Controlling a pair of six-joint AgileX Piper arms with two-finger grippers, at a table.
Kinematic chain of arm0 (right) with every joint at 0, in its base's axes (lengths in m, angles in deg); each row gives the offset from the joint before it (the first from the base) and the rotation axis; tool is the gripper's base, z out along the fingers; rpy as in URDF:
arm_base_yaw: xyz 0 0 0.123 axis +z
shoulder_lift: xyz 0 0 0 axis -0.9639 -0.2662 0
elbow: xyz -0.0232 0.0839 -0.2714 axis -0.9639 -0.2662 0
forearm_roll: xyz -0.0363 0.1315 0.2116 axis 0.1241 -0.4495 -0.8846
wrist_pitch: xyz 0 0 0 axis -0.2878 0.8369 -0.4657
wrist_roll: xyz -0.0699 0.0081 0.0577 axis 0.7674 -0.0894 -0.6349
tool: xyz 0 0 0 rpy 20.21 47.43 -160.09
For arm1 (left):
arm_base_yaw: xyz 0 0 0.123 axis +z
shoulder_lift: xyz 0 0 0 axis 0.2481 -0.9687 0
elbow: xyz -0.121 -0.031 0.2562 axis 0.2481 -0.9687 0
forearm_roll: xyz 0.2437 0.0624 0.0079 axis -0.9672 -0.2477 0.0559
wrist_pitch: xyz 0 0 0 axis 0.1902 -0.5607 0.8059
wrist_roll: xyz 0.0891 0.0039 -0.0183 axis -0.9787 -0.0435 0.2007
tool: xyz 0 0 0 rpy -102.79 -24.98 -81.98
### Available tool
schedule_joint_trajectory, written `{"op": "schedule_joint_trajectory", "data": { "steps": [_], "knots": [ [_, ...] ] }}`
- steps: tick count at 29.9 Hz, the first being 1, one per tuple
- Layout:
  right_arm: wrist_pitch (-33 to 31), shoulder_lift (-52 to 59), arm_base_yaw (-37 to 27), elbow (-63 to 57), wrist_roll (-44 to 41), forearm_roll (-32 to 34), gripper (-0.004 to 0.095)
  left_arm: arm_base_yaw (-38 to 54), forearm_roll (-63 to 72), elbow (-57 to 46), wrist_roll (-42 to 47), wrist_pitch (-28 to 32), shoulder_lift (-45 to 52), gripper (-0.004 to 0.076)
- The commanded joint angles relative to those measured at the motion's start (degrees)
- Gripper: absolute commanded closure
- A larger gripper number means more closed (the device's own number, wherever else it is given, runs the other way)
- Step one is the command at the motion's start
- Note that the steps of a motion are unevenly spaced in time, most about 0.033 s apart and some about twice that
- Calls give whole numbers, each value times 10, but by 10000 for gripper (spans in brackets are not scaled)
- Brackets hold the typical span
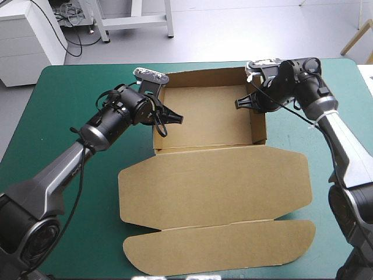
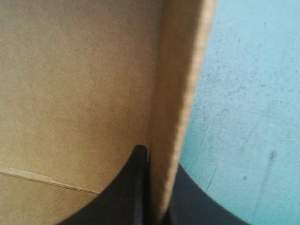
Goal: Fold the box
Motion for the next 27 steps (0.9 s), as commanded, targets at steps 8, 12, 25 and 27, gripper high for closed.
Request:
{"op": "schedule_joint_trajectory", "data": {
  "steps": [8,12,25,27],
  "knots": [
    [-3,-31,6,16,45,-52,912,-7,36,22,-73,36,-47,733],
    [-4,-36,6,16,70,-57,912,-7,50,22,-82,32,-59,732],
    [-8,-36,6,16,73,-78,350,-3,79,22,-108,27,-65,230],
    [-10,-36,6,16,73,-80,239,-1,79,22,-107,22,-65,216]
  ]
}}
